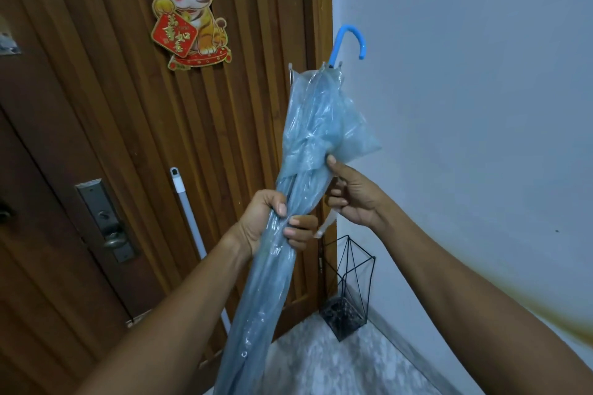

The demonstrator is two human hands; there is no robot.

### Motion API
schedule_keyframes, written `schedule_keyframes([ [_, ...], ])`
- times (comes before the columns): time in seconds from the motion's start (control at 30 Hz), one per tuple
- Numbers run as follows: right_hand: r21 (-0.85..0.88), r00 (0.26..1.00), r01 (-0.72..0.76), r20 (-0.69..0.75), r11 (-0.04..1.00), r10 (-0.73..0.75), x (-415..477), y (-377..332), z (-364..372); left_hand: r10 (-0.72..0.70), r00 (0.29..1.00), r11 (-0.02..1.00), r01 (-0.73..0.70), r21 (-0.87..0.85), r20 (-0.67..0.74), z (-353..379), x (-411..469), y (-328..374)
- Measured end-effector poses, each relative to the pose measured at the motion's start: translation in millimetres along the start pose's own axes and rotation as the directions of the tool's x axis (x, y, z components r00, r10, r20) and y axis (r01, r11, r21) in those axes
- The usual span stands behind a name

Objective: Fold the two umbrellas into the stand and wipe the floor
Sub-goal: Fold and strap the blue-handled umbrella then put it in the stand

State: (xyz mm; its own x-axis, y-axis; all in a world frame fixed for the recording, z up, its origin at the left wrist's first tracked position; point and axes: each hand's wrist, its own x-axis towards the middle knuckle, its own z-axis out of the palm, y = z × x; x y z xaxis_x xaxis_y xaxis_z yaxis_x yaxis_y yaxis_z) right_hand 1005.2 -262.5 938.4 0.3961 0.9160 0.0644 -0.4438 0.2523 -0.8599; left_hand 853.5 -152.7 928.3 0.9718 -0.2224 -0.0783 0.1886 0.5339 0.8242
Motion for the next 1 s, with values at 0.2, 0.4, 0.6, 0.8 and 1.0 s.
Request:
schedule_keyframes([
  [0.2, -0.097, 0.991, 0.128, -0.015, 0.987, -0.13, 1.8, -14.2, 11.9, 0.003, 0.99, 0.991, 0.016, 0.134, -0.143, 1.4, -6.5, 3.2],
  [0.4, -0.36, 0.904, 0.213, -0.279, 0.908, -0.323, 6.5, -9.5, 16.0, 0.366, 0.838, 0.828, -0.095, 0.553, -0.405, 10.2, -12.8, 3.7],
  [0.6, -0.584, 0.878, 0.186, -0.261, 0.79, -0.4, 9.2, -3.6, 29.8, 0.562, 0.598, 0.71, 0.007, 0.704, -0.572, 5.0, 12.4, -11.4],
  [0.8, -0.612, 0.815, 0.133, -0.38, 0.779, -0.438, 7.6, -9.6, 25.8, 0.81, 0.263, 0.478, 0.223, 0.85, -0.525, 14.0, 11.4, -17.2],
  [1.0, -0.541, 0.949, 0.078, -0.218, 0.838, -0.229, 4.2, -5.3, 36.2, 0.747, 0.458, 0.482, 0.128, 0.867, -0.483, 1.5, 21.8, -21.9],
])
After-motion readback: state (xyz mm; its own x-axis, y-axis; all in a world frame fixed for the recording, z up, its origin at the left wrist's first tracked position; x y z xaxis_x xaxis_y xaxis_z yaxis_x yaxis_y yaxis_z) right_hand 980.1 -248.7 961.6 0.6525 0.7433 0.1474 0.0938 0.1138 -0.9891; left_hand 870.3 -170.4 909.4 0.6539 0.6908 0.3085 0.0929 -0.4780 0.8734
